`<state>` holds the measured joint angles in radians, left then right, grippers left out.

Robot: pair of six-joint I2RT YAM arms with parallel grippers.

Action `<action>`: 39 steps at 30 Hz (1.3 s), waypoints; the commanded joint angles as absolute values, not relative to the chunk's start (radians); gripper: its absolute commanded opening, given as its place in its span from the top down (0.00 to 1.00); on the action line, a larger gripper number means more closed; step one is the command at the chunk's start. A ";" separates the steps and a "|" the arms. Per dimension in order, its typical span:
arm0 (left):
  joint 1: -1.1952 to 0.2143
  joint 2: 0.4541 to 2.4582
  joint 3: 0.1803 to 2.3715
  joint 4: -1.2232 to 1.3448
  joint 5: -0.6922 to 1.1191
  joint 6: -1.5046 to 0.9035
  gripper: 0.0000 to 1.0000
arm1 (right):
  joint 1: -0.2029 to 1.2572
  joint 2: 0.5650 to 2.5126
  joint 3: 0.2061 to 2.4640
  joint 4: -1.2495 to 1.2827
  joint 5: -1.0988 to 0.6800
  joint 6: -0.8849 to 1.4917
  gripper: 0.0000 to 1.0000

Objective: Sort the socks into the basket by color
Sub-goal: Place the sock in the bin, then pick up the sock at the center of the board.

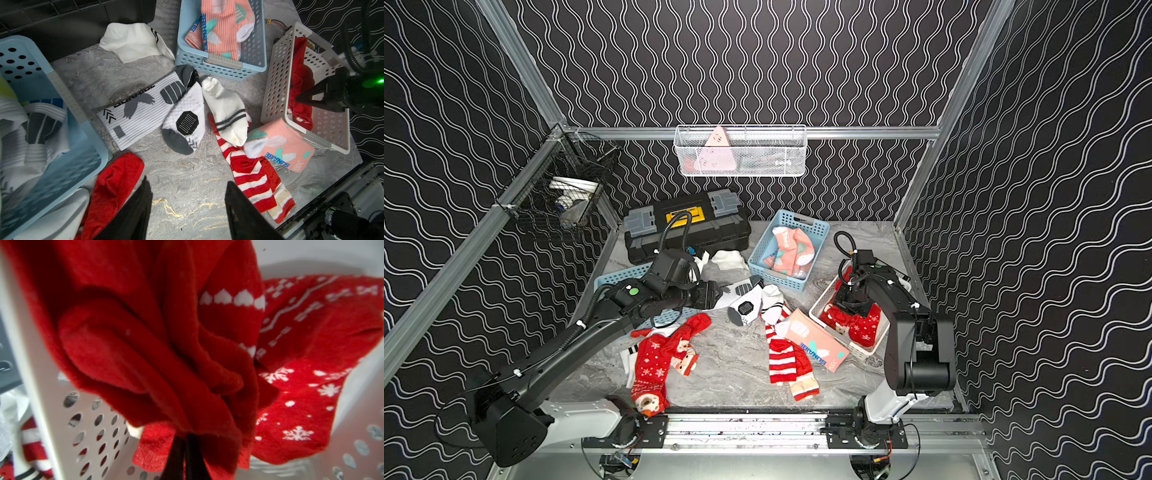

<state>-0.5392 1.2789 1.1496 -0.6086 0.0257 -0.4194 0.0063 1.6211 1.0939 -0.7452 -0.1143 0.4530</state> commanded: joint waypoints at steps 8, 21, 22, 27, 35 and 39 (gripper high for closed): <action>-0.541 1.284 1.120 -0.652 -0.004 -0.428 0.38 | 0.009 1.505 1.183 -0.824 -0.126 0.450 0.38; -0.572 1.343 1.102 -0.645 -0.018 -0.428 0.35 | 0.082 1.395 1.269 -0.898 -0.145 0.437 0.00; -0.579 1.356 1.106 -0.633 -0.019 -0.431 0.35 | 0.096 1.390 1.278 -0.903 -0.144 0.437 0.00; -0.589 1.452 1.136 -0.568 -0.045 -0.430 0.33 | 0.184 1.385 1.326 -0.936 -0.121 0.433 0.00; -0.590 1.697 1.284 -0.509 -0.106 -0.353 0.29 | 0.223 1.363 1.318 -0.923 -0.167 0.445 0.00; -0.589 1.820 1.369 -0.516 -0.113 -0.306 0.25 | 0.223 1.358 1.318 -0.919 -0.172 0.433 0.00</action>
<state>-0.5892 1.7676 1.3262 -0.5247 -0.0875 -0.3622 0.2214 1.3655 1.3182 -0.9134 -0.1619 0.4332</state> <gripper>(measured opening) 0.752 0.999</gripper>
